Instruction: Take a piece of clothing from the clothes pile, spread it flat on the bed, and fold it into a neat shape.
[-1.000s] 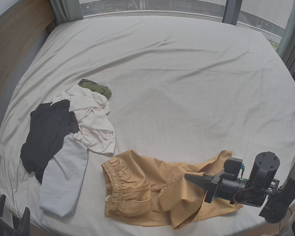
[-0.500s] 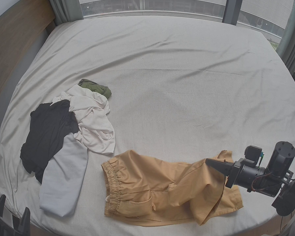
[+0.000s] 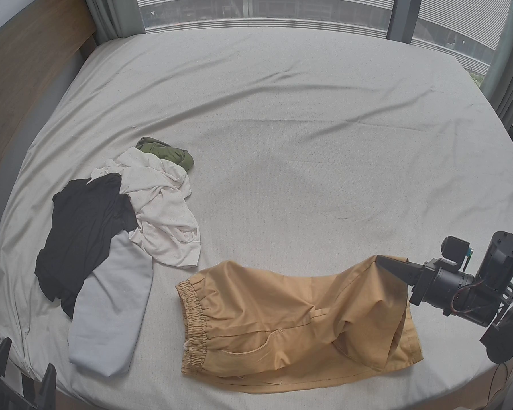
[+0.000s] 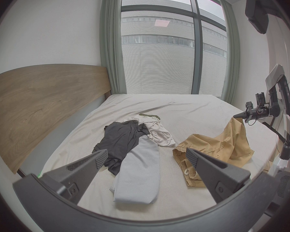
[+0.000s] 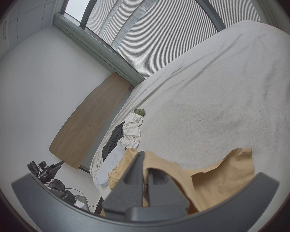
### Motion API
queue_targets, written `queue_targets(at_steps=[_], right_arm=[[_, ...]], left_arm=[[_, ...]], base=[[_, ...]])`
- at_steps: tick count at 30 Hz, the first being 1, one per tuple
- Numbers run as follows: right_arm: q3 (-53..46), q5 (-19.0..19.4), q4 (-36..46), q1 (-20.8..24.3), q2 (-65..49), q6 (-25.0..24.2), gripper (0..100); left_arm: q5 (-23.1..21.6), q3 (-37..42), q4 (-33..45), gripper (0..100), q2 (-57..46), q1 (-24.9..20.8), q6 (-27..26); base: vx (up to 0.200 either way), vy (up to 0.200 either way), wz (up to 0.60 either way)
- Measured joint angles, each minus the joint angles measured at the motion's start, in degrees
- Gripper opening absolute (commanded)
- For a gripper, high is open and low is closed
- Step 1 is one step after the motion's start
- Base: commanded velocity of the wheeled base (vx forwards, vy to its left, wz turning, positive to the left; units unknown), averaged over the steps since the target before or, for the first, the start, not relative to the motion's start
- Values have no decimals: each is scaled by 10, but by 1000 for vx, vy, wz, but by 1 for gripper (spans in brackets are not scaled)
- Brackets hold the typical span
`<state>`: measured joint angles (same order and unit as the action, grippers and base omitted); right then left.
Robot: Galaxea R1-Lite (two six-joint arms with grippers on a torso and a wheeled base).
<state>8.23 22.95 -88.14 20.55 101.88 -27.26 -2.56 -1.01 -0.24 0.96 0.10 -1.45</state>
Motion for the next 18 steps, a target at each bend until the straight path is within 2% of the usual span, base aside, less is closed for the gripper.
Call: queue_targets(at_steps=[8,13,18], right_arm=[[-1,1,0,-6,-3,0,0],[0,1,0,-5,-4,0,0],[0,1,0,-4,-3,0,0]], left_arm=[[-7,-10,-15,100,1,-1,10],[-12,-99,-55,100,39,-10,25],[-21,-186,-83,100,136,-39,37]], base=[[0,0,0],[0,0,0],[0,0,0]])
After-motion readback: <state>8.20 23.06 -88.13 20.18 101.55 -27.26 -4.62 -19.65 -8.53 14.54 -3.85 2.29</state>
